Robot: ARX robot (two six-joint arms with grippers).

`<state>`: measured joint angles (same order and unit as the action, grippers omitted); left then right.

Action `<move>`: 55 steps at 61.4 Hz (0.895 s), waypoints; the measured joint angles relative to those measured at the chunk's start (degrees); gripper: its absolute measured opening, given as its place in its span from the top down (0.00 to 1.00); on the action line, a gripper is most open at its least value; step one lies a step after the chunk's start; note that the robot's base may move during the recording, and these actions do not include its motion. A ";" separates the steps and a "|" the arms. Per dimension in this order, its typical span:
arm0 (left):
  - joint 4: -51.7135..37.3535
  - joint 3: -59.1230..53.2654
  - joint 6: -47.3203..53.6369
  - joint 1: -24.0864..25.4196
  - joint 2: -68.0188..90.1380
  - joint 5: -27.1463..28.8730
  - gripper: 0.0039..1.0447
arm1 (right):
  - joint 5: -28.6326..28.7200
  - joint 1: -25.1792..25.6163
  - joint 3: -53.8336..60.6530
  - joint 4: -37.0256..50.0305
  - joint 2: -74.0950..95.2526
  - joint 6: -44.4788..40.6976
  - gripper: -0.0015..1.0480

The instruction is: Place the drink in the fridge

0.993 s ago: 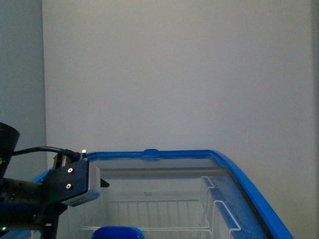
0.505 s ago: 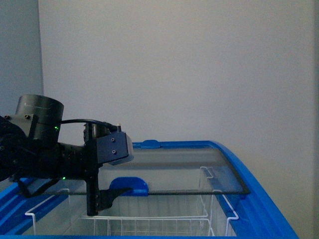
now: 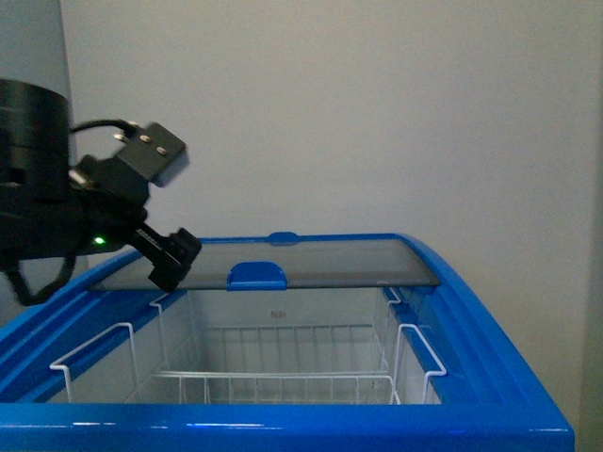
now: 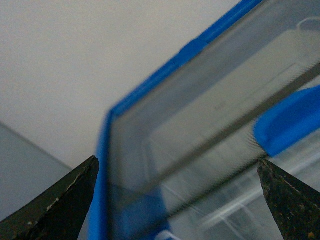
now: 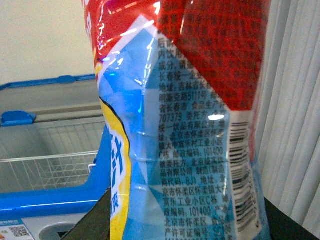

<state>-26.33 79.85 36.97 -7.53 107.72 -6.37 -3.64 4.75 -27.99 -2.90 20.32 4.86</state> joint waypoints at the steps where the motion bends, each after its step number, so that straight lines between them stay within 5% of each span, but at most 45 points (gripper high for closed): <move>1: 0.44 -1.20 -2.91 0.11 -1.05 -0.04 0.08 | 0.00 0.00 0.00 0.00 0.00 0.00 0.60; 17: 7.54 -38.34 -44.50 6.43 -38.23 -7.82 0.08 | 0.00 0.00 0.00 0.00 0.00 0.00 0.60; 23: -4.76 -49.79 -42.69 7.17 -45.00 3.61 0.23 | 0.79 0.17 -0.09 -0.37 0.15 -0.46 0.60; 27: -8.66 -53.35 -40.79 7.50 -46.16 6.01 0.32 | 9.38 3.04 -4.02 -9.33 2.27 -4.70 0.60; 34: -10.97 -59.47 -38.64 7.39 -49.55 6.10 0.52 | 26.77 6.01 -11.52 -27.78 8.55 -21.62 0.60; 38: -11.43 -62.12 -38.21 7.43 -51.63 6.34 0.64 | 29.57 2.78 -13.75 -28.55 14.14 -32.83 0.60; 49: -11.56 -68.17 -37.90 7.45 -57.72 6.36 0.98 | 21.77 -8.02 -29.90 -27.41 37.51 -61.20 0.60; 55: -11.19 -69.85 -37.62 7.45 -60.04 6.36 0.98 | 17.46 -11.41 -35.45 -24.02 47.32 -71.04 0.60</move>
<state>-37.52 10.00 -0.64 -0.08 47.68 -0.01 13.82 -6.66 -63.44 -26.92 67.64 -66.17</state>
